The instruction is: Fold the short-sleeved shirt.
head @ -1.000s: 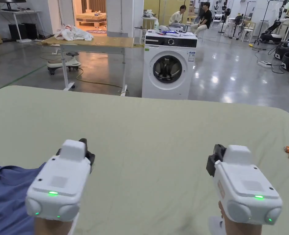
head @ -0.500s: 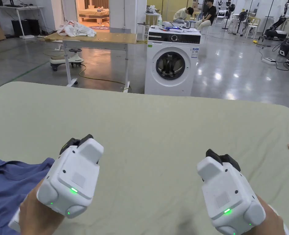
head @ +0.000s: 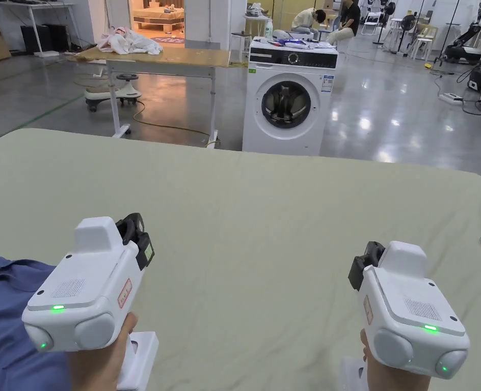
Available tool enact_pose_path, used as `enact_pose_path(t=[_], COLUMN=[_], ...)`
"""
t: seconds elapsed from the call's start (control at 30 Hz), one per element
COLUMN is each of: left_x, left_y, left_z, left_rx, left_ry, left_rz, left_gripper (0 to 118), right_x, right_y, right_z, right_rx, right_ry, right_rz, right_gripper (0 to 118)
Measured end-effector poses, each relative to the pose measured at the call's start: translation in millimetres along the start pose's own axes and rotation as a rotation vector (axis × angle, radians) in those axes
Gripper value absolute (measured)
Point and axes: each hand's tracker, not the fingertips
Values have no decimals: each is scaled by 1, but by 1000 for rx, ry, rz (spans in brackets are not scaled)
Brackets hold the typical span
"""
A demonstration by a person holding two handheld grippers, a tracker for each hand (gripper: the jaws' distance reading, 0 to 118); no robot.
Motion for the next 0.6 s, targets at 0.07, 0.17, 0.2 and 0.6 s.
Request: enact_pose_path(t=[0.07,0.17,0.2,0.6], left_x=[0,-4,-6,-102], left_y=[4,6,6,26], left_z=[0,-1,-1,33], left_rx=[-4,-41,-55,-426], left_ry=[-4,8,15,136], left_rz=[-36,-114,-126,-158], left_gripper=[0,0,0,0], right_x=[0,-4,-5,-25], right_y=[1,-2,-3,-25], right_z=[-1,1,0,-4], right_rx=[-2,-6,-9,-80], right_ry=[10,18,21,82], right_rz=[11,55,68,131], right_gripper=[1,1,1,1])
